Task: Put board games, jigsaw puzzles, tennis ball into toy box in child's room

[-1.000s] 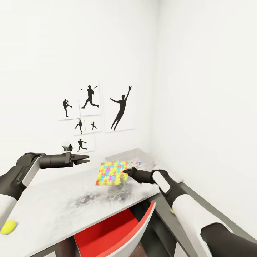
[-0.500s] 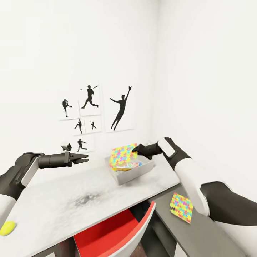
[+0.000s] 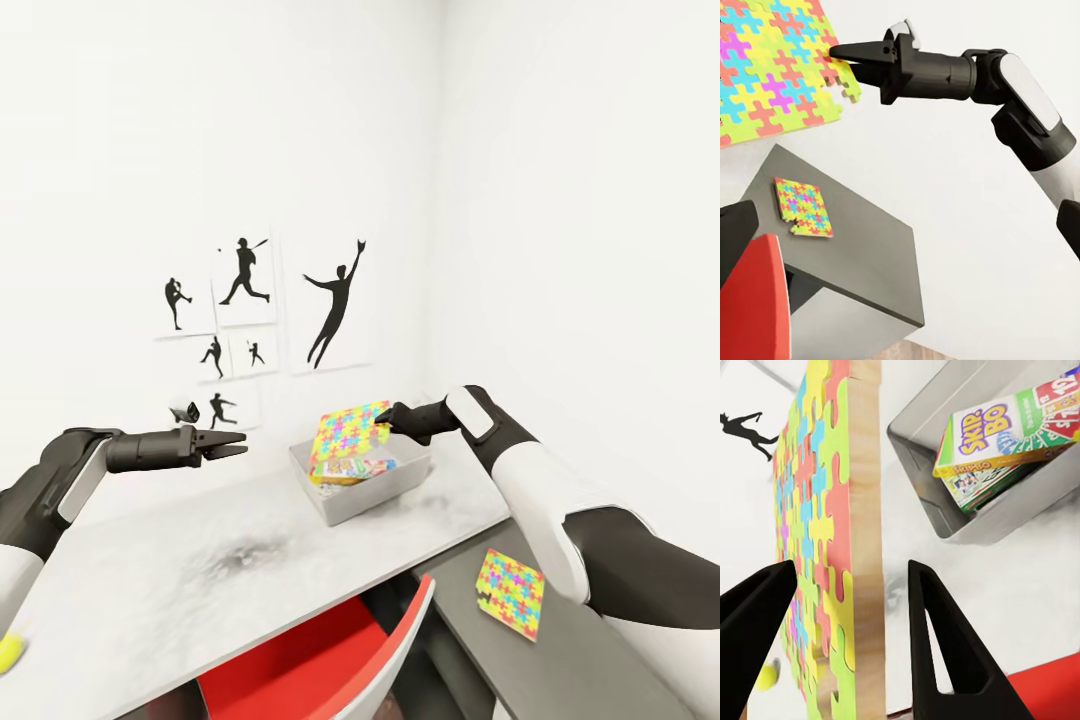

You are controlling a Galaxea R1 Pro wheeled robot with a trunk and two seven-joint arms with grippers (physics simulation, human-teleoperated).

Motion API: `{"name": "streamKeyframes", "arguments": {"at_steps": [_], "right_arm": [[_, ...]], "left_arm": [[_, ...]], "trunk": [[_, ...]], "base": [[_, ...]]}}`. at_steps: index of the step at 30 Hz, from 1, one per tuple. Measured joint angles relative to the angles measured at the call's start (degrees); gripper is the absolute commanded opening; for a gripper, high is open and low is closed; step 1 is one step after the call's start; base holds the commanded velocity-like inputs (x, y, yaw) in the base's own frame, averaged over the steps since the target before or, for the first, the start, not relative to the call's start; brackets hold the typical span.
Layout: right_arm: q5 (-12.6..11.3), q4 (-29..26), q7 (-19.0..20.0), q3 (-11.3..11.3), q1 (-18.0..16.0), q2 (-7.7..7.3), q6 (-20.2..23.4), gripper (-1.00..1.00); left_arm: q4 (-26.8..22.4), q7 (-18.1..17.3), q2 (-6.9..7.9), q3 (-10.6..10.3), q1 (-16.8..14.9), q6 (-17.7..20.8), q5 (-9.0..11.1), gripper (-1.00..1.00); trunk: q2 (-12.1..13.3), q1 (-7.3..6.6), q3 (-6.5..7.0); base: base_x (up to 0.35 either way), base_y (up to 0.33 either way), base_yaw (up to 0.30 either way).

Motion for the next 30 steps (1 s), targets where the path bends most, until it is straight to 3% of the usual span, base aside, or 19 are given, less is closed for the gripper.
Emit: {"name": "streamKeyframes", "arguments": {"at_steps": [19, 30], "right_arm": [[0.1, 0.1, 0.0, 0.0, 0.0, -0.3, 0.7, -1.0], [0.1, 0.1, -0.1, 0.0, -0.1, -1.44, 0.9, -1.0]], "left_arm": [[0.1, -0.2, 0.03, 0.0, 0.0, 0.0, 0.0, 1.0], [0.1, -0.1, 0.0, 1.0, 0.0, 0.0, 0.0, 1.0]], "trunk": [[0.0, 0.02, -1.25], [0.0, 0.01, -2.29]], "base": [[0.001, 0.011, 0.0], [0.042, 0.035, 0.0]]}}
